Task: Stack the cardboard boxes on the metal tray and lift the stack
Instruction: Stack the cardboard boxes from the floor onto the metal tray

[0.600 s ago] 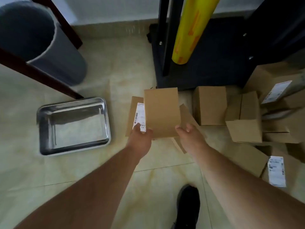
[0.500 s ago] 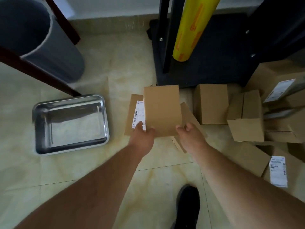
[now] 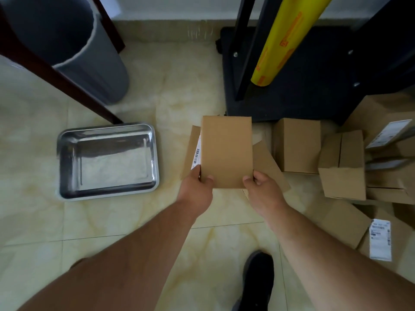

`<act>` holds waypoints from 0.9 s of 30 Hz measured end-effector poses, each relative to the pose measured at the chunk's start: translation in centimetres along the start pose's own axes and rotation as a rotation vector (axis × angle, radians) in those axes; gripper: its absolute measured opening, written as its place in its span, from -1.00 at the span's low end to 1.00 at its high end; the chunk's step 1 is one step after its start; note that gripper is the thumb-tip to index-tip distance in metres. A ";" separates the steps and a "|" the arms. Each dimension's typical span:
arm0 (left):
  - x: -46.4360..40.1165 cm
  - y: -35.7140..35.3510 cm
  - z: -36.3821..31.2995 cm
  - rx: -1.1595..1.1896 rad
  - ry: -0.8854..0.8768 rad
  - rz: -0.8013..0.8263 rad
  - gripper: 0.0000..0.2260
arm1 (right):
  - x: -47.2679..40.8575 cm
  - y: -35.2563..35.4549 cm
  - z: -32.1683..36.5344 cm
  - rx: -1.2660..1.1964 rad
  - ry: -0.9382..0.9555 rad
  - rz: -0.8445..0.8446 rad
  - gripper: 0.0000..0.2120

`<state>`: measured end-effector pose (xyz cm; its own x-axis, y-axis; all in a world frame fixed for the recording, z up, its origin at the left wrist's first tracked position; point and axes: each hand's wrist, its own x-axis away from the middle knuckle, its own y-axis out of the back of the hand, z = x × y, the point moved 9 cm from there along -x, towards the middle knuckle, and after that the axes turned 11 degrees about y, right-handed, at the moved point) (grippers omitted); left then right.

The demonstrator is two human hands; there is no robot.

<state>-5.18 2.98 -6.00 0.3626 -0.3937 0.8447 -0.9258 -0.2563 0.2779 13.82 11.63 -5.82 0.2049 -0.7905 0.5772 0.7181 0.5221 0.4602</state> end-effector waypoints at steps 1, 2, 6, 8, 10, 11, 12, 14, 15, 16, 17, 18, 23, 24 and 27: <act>0.2 0.9 0.1 0.001 0.001 -0.009 -0.67 | 0.4 -0.5 0.8 0.005 0.010 0.012 -0.75; 0.4 1.9 0.3 -0.003 0.005 -0.022 -0.66 | 0.8 -1.1 1.5 0.010 0.013 0.014 -0.75; 0.7 6.5 1.7 0.015 0.028 -0.063 -0.67 | 1.6 -3.6 4.2 0.011 0.044 -0.020 -0.70; 0.9 8.9 2.3 0.028 0.034 -0.083 -0.66 | 1.7 -5.2 5.3 0.017 0.061 -0.022 -0.75; 1.0 11.1 2.8 0.034 0.040 -0.114 -0.64 | 1.8 -6.9 6.5 0.041 0.080 -0.012 -0.91; 0.9 12.5 3.3 0.035 0.040 -0.131 -0.64 | 1.9 -8.3 7.2 0.046 0.087 -0.011 -0.91; 0.9 13.6 3.6 0.030 0.037 -0.144 -0.65 | 1.9 -9.4 7.6 0.040 0.101 -0.010 -0.89; 0.6 16.2 4.6 0.024 0.038 -0.172 -0.66 | 2.1 -12.1 8.5 0.027 0.111 0.007 -0.87; 0.4 17.4 5.2 0.018 0.041 -0.186 -0.65 | 2.2 -13.5 8.9 0.027 0.111 0.012 -0.87; 0.3 18.6 5.7 0.009 0.047 -0.197 -0.65 | 2.2 -14.7 9.3 0.029 0.114 0.019 -0.87; 0.1 19.7 6.3 0.003 0.052 -0.205 -0.65 | 2.4 -15.9 9.7 0.043 0.120 0.032 -0.87; -0.1 20.8 6.9 -0.002 0.058 -0.210 -0.64 | 2.5 -17.1 10.0 0.058 0.127 0.045 -0.87; -1.0 25.4 10.0 0.001 0.087 -0.234 -0.64 | 3.1 -22.7 11.2 0.054 0.126 0.087 -0.86; -1.1 26.3 10.5 0.001 0.087 -0.241 -0.65 | 3.2 -23.7 11.4 0.046 0.121 0.097 -0.87; -1.9 28.8 12.2 0.004 0.096 -0.250 -0.66 | 3.5 -27.0 11.7 0.034 0.104 0.119 -0.83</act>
<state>-31.20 -14.38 -5.18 0.5678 -0.2323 0.7897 -0.8084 -0.3384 0.4818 -12.68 -1.45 -8.34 0.3558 -0.7505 0.5568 0.6619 0.6230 0.4168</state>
